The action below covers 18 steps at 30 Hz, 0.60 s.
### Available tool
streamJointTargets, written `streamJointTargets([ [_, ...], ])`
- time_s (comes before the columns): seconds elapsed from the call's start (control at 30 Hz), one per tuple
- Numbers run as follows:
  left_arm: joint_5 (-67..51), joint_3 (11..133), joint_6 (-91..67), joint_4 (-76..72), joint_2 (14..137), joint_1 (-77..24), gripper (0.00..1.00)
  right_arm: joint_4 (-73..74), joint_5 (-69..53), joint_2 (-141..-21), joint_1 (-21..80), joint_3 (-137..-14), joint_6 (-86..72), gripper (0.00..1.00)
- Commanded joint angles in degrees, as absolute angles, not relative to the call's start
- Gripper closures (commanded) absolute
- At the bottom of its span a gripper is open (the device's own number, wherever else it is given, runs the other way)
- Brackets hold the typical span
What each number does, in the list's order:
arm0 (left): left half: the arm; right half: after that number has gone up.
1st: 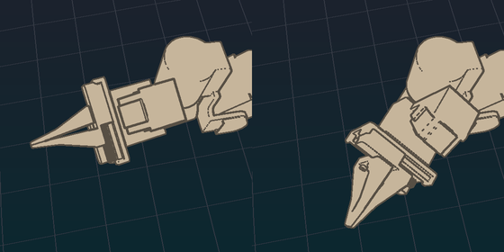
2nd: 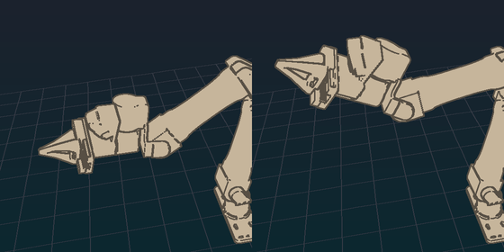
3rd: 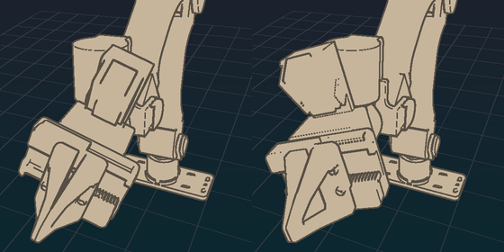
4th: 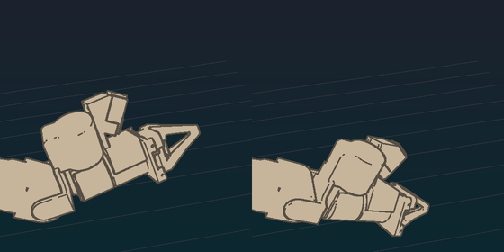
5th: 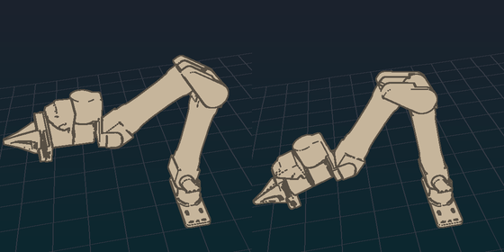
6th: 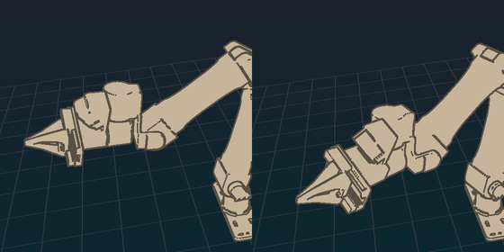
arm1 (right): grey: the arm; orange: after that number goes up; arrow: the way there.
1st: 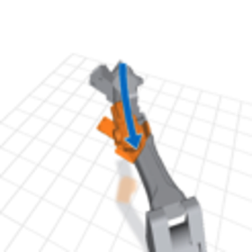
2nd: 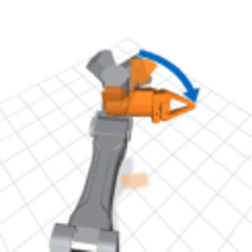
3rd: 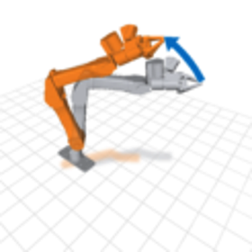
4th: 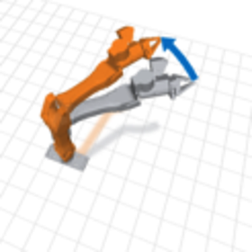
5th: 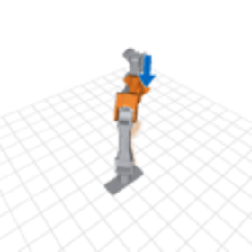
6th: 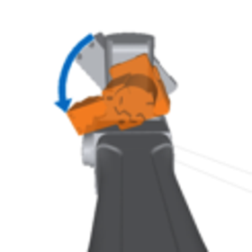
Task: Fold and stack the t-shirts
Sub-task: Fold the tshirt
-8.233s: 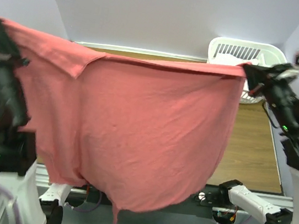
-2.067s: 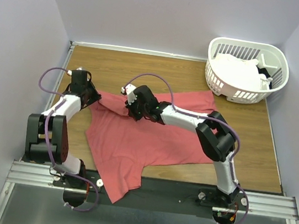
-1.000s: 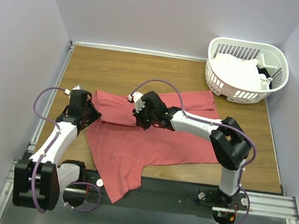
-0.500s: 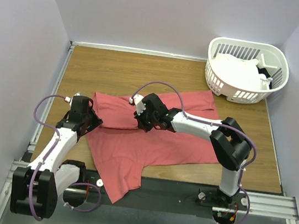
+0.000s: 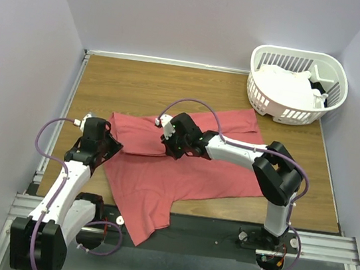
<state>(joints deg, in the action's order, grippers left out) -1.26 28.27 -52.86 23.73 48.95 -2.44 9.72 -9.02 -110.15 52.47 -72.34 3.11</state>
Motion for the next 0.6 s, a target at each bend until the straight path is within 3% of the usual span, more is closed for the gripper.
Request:
streamJointTargets([
  [0.0,0.35,26.46,-55.89,25.40,47.46,-3.42,1.00,11.51,-7.21,-109.60,52.82,-70.93,4.22,0.94],
  [0.37,3.16,24.17,-62.40,27.95,38.85,-5.45,0.95,11.78,-4.92,-107.14,52.82,-69.96,4.57,0.82],
  [0.43,2.90,24.26,-62.58,28.56,38.76,-5.54,0.94,11.87,-4.66,-106.96,52.91,-69.96,4.66,0.75],
  [0.57,0.88,23.38,-63.28,28.65,37.97,-6.33,0.88,11.87,-3.52,-105.91,52.82,-69.79,4.66,0.69],
])
